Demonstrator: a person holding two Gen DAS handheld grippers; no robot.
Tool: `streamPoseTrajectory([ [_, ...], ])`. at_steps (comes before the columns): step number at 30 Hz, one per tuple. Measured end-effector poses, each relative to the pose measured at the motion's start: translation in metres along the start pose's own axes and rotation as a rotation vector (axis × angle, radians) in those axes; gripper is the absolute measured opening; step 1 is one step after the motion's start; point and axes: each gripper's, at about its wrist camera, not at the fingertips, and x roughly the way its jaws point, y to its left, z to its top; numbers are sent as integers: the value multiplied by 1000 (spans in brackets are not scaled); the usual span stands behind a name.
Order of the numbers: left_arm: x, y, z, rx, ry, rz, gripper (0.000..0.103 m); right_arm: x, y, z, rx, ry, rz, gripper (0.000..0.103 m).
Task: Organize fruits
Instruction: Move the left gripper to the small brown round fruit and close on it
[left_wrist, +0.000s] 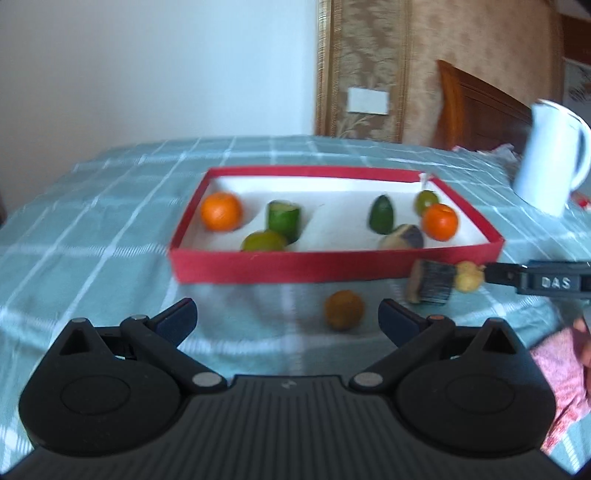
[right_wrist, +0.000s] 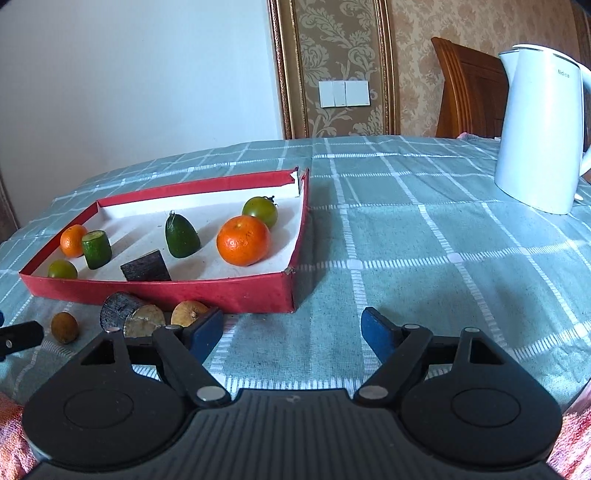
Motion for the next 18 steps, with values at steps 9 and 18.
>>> streamPoseTrajectory([
  [9, 21, -17, 5, 71, 36, -28, 91, 1, 0, 0, 0, 8, -2, 82],
  [18, 25, -11, -1, 51, 61, -51, 87, 3, -1, 0, 7, 14, -2, 82],
])
